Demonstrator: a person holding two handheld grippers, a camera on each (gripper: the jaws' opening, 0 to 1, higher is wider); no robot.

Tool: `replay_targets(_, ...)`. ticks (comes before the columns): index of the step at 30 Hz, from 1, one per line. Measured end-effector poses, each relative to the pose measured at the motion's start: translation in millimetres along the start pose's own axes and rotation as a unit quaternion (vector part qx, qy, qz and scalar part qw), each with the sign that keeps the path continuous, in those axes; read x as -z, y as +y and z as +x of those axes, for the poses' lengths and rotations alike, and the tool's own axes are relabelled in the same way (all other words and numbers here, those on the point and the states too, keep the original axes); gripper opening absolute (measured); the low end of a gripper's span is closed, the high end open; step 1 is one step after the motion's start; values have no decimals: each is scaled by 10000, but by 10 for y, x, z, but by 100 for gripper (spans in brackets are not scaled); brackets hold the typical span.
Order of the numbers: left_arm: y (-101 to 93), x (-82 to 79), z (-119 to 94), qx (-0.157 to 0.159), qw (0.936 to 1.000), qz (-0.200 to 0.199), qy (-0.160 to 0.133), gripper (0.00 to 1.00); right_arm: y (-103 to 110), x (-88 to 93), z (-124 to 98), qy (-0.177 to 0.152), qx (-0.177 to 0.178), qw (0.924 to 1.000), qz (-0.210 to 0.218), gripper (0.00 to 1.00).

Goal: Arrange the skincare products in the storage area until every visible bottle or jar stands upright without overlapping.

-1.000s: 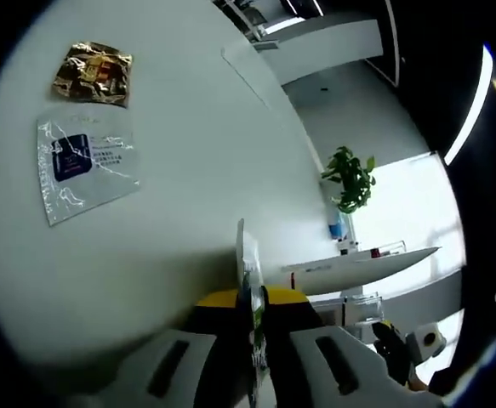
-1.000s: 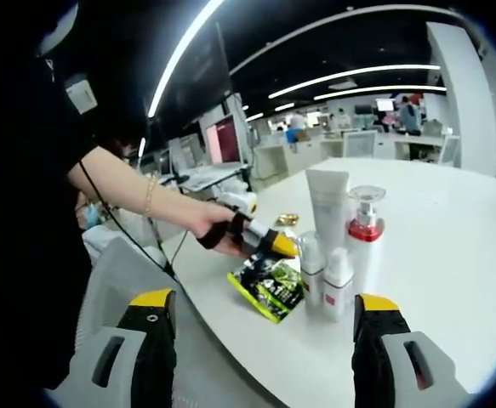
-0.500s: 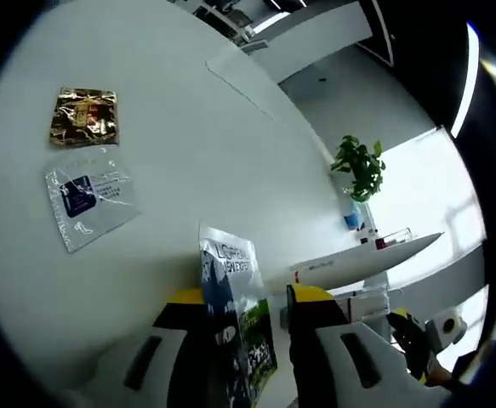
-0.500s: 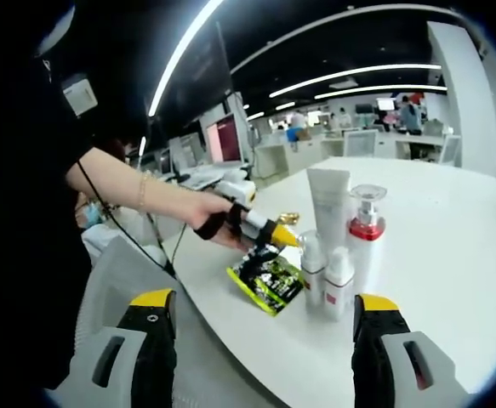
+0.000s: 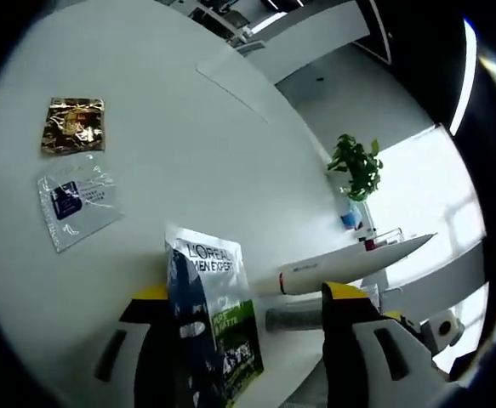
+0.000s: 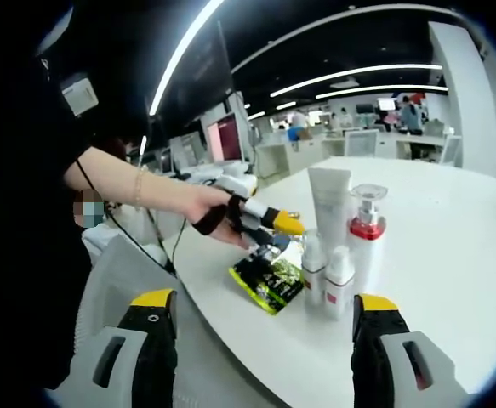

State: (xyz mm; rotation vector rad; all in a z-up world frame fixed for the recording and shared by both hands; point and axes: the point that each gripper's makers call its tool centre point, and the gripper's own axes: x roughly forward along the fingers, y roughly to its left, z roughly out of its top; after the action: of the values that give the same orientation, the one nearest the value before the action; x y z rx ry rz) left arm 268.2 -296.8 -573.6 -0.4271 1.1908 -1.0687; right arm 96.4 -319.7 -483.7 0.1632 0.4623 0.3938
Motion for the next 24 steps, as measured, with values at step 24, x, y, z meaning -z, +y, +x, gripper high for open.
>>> replay_targets(24, -199, -76, -128, 46, 9981, -542, -307, 95, 9, -3, 1, 19, 15, 10000, -13, 88)
